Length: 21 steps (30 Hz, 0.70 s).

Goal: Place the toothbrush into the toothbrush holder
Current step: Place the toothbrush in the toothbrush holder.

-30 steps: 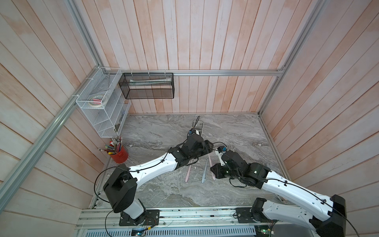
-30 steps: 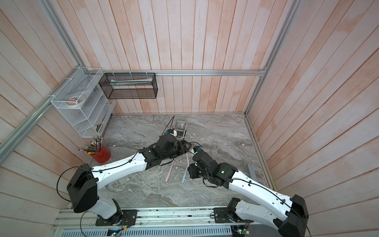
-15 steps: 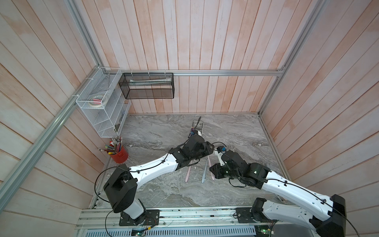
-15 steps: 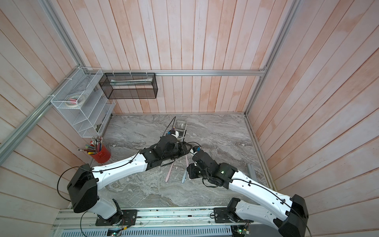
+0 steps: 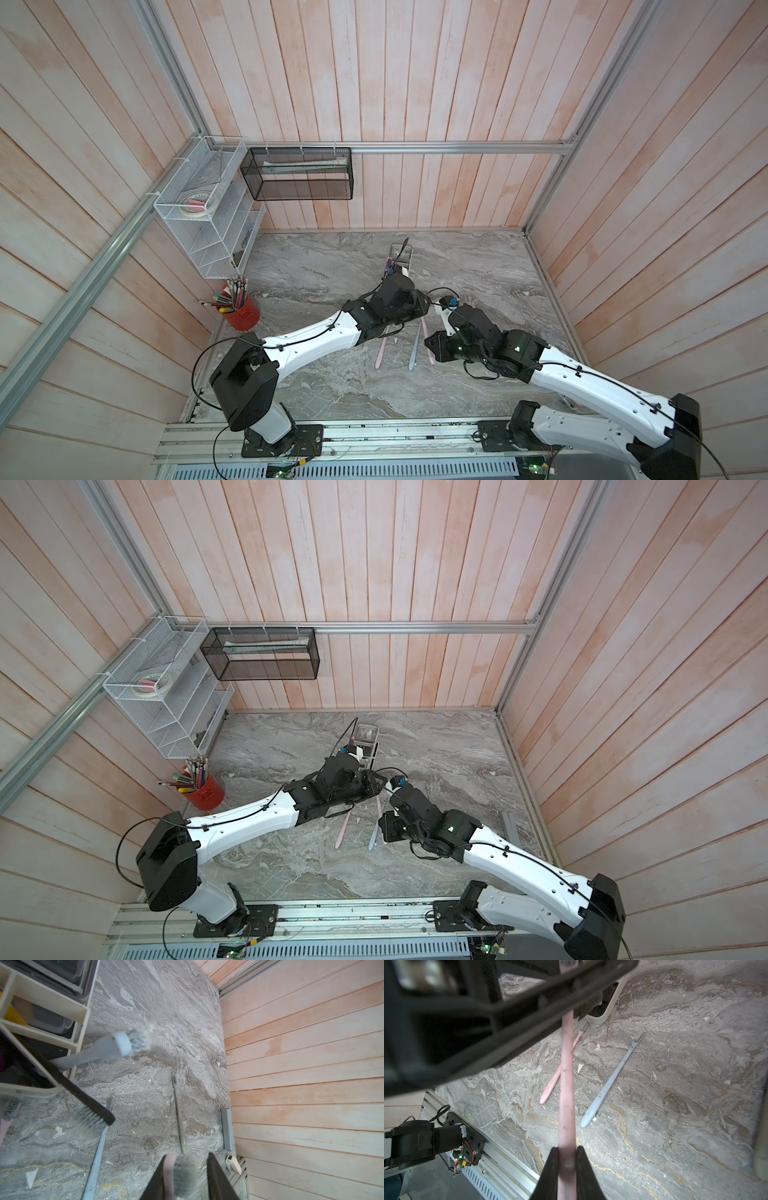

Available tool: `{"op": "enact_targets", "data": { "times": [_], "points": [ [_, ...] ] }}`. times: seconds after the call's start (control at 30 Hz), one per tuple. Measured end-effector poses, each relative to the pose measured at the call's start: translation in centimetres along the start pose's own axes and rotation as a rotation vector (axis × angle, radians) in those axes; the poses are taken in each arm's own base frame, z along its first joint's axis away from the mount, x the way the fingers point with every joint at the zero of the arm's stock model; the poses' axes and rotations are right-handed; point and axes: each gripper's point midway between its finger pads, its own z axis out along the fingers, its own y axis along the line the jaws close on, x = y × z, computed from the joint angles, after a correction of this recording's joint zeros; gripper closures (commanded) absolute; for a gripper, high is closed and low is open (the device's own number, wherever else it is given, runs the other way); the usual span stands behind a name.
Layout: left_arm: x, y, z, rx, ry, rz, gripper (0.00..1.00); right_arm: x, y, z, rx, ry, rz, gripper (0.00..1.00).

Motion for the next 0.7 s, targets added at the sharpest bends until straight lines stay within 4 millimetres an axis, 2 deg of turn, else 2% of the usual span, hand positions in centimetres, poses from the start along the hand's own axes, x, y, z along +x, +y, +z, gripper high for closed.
{"op": "enact_targets", "data": {
  "times": [0.1, 0.23, 0.3, 0.43, 0.63, 0.7],
  "points": [
    [0.02, 0.03, 0.0, -0.001, 0.001, 0.004, 0.75, 0.0, -0.01, 0.0, 0.001, 0.0, 0.0, 0.9],
    [0.12, 0.2, 0.0, -0.008, 0.005, 0.008, 0.77, -0.04, -0.03, -0.01, 0.002, -0.002, 0.0, 0.9],
    [0.18, 0.31, 0.0, -0.012, 0.007, 0.013, 0.83, -0.04, -0.04, -0.01, 0.003, -0.002, 0.0, 0.9],
    [0.18, 0.52, -0.04, -0.022, 0.007, 0.017, 0.87, 0.01, -0.07, -0.01, 0.004, 0.0, 0.0, 0.9],
    [0.1, 0.75, -0.06, -0.033, 0.002, 0.02, 0.88, -0.09, 0.02, -0.09, 0.001, -0.002, 0.0, 0.9],
    [0.04, 0.82, -0.06, -0.036, -0.001, 0.023, 0.94, -0.13, 0.05, -0.12, 0.001, -0.003, 0.0, 0.9]
  ]
}}
